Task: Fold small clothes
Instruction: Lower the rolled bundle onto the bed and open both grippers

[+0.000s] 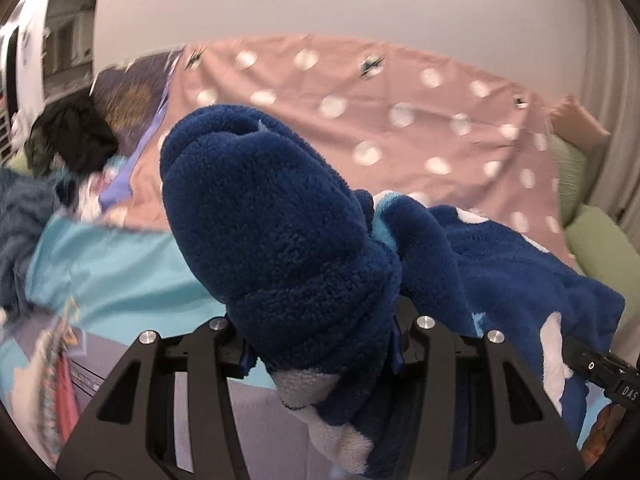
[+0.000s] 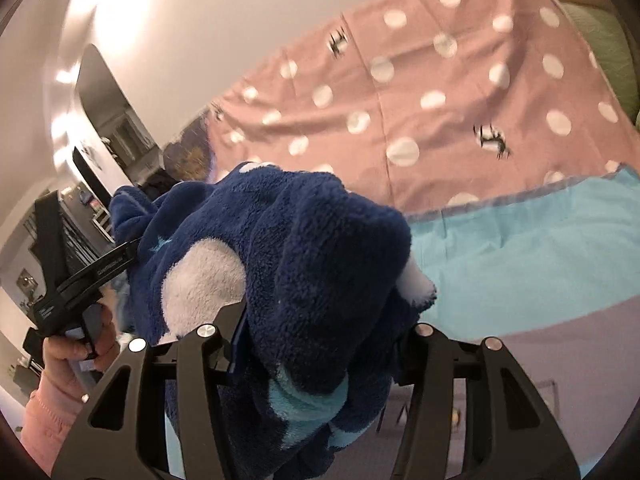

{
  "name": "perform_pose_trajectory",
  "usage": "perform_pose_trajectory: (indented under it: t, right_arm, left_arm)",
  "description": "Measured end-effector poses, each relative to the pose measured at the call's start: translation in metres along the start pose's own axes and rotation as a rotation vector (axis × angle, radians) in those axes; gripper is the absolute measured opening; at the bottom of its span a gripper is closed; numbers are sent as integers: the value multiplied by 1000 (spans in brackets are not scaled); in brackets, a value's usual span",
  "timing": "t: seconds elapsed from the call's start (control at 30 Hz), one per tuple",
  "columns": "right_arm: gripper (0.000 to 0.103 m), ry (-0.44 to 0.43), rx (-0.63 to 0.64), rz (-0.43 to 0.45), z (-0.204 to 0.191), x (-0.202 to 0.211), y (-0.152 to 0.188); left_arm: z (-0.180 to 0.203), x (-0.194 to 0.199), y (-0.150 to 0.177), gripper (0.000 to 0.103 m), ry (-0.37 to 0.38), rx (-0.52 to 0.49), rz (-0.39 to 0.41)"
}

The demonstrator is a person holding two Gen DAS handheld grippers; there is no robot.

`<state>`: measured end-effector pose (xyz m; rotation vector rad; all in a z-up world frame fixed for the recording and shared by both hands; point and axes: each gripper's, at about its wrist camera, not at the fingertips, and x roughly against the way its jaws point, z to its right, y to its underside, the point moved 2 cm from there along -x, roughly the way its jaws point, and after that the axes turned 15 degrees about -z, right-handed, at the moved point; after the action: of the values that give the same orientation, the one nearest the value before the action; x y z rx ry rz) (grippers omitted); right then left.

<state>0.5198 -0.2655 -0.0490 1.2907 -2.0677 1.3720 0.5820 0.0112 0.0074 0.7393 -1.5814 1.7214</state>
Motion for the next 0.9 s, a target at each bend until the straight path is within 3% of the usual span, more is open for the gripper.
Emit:
perform_pose_trajectory:
  t: [0.03,0.1,0.13,0.17,0.2,0.23,0.27,0.4,0.5,0.6,0.7,0.77,0.9]
  right_arm:
    - [60,34,-19,-20,9,-23,0]
    - [76,132,-80,-75,29,-63,11]
    - [78,185,-114,-66,41,-84,23]
    - [85,199,-167,-40,53,-96,33]
    - [89,137,-236,-64,64,-101,37]
    - [89,37,-303,-55,76,-100,40]
    - [89,18,-299,-34,78,-95,40]
    - [93,139,-273,-9,67,-82,46]
    - [93,216,-268,31,59,-58,55]
    - [93,242,-266,29,54,-20,85]
    - [93,274,-222,-13,41,7,133]
    - [93,299,-151,-28,20,33,176]
    - [93,352,-22,21,-29,85,245]
  left_arm:
    - [-8,-24,6,52,-19,25,-28]
    - [-19,-70,25,55,-78,50,-108]
    - [-22,-93,39,55,-153,37,-138]
    - [-22,-112,54,55,-204,9,-155]
    - [-24,-116,59,56,-199,15,-152]
    - [-31,-110,56,56,-146,51,-137]
    - [-39,-107,55,59,-104,80,-129]
    - [-46,-102,56,67,-106,74,-143]
    - [-48,-74,68,88,-129,84,-85]
    - [-39,-31,98,95,-115,11,-14]
    - [-37,10,139,97,-78,-56,7]
    - [-35,39,173,98,-2,-61,-11]
    - [-20,98,237,101,54,-77,-4]
